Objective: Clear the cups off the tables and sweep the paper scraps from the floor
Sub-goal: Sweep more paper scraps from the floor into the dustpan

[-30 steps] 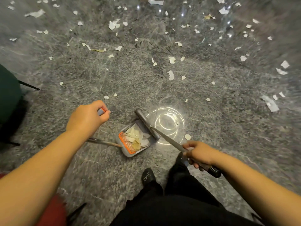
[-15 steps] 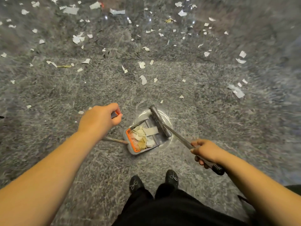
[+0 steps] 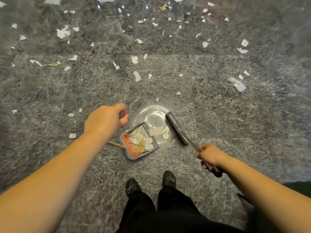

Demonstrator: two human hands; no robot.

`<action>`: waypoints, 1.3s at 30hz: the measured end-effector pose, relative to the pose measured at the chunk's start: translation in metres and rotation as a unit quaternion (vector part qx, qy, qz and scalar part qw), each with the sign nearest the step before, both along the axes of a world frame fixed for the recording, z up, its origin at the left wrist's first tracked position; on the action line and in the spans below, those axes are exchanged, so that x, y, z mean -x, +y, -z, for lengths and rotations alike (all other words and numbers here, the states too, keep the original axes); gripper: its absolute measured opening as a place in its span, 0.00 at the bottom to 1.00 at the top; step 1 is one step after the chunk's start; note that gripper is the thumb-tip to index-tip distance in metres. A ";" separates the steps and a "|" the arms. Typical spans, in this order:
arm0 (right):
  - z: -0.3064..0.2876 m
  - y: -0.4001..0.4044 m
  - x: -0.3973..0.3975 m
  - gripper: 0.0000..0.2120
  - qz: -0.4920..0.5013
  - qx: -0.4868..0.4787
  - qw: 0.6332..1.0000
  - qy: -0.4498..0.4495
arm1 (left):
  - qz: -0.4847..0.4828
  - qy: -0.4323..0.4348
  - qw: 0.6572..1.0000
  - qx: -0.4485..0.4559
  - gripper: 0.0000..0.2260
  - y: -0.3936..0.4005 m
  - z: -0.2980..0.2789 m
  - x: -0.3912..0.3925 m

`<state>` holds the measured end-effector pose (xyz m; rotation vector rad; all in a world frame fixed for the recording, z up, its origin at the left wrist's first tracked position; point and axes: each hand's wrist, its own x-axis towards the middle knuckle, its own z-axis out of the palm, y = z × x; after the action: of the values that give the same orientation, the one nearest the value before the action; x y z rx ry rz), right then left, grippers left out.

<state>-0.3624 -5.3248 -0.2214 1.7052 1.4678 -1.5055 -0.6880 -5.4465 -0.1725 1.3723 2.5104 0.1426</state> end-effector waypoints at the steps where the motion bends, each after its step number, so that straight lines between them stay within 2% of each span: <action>1: 0.003 -0.001 0.003 0.06 -0.007 0.005 1.000 -0.003 | -0.003 0.000 1.000 0.001 0.08 0.002 0.000 0.001; 7: 0.014 -0.030 0.030 0.08 -0.020 0.039 0.999 0.023 | -0.006 0.001 1.000 -0.020 0.08 0.005 -0.001 0.008; 12: 0.011 -0.054 0.046 0.17 -0.054 0.067 0.995 0.048 | 0.002 0.007 1.000 -0.030 0.08 0.003 0.001 0.014; 15: 0.004 -0.062 0.050 0.19 -0.044 0.073 0.995 0.058 | -0.007 -0.004 0.999 -0.048 0.07 -0.010 -0.001 0.014; 20: -0.007 -0.064 0.044 0.15 0.015 0.076 0.995 0.069 | -0.026 -0.055 0.996 -0.062 0.06 -0.031 -0.009 0.009; 25: -0.013 -0.061 0.035 0.05 0.080 0.057 0.991 0.092 | -0.029 -0.049 0.994 -0.095 0.06 -0.021 -0.018 0.000; 31: -0.023 -0.028 0.014 0.07 0.117 0.006 0.985 0.127 | 0.017 -0.070 0.986 -0.148 0.05 0.033 -0.040 -0.029; 39: -0.049 0.097 -0.041 0.08 0.174 -0.012 0.974 0.143 | 0.040 -0.050 0.983 -0.175 0.05 0.178 -0.067 -0.083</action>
<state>-0.3216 -5.2277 -0.1719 1.8976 1.3715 -1.9953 -0.6054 -5.2681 -0.1055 1.5460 2.4219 0.6465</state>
